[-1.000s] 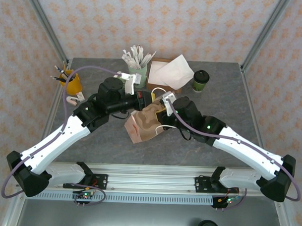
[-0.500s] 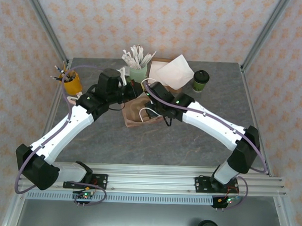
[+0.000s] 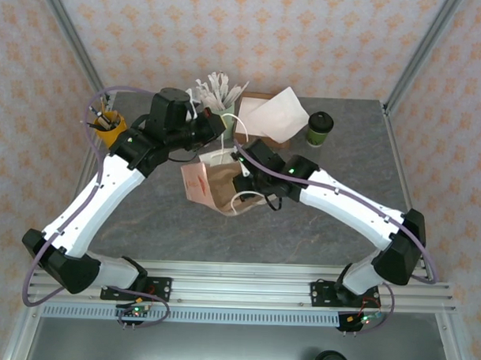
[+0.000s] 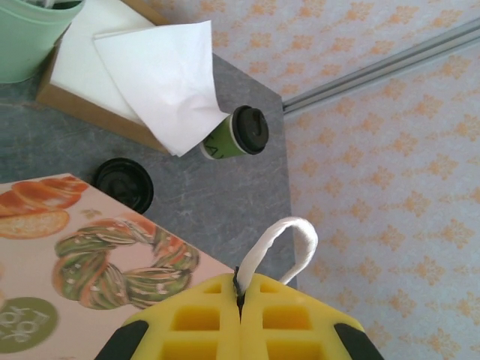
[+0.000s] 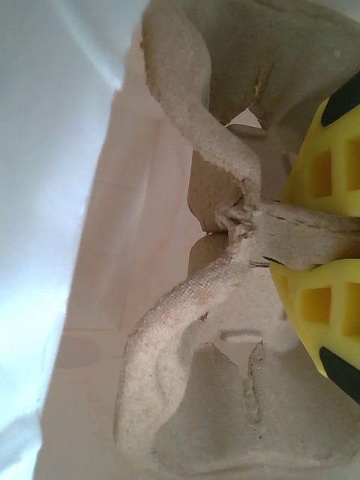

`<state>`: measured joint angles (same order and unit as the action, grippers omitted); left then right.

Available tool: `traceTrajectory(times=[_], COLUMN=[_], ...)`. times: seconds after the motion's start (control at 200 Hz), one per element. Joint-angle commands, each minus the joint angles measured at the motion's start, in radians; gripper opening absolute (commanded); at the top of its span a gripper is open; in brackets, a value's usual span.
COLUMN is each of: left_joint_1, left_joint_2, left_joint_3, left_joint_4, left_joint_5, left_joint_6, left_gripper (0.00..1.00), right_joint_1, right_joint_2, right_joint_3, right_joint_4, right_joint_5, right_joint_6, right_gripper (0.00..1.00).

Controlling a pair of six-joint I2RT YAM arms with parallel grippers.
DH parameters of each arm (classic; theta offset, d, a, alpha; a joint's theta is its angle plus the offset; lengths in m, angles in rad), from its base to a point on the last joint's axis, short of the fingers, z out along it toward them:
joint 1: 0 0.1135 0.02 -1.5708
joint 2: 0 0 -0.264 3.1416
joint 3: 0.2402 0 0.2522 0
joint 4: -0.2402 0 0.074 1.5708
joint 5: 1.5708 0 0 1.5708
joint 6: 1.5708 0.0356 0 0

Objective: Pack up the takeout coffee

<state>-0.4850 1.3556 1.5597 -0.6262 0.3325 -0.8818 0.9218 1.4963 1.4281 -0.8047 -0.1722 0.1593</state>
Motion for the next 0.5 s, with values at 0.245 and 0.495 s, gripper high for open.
traceTrajectory(times=[0.245,0.495], left_joint_1=[0.016,0.047], left_joint_2=[0.084,0.097], left_joint_3=[0.019,-0.034], left_joint_4=[-0.041,-0.030], left_joint_5=[0.115,0.150], left_joint_6=[0.013,-0.001], left_gripper=[0.00,0.00], right_joint_1=[-0.005,-0.011], right_joint_2=[0.105,0.344], right_joint_3=[0.271,0.458], right_joint_4=[-0.361,-0.229], right_joint_5=[-0.133,-0.006], right_joint_6=[-0.066,0.058], right_gripper=[0.00,0.00])
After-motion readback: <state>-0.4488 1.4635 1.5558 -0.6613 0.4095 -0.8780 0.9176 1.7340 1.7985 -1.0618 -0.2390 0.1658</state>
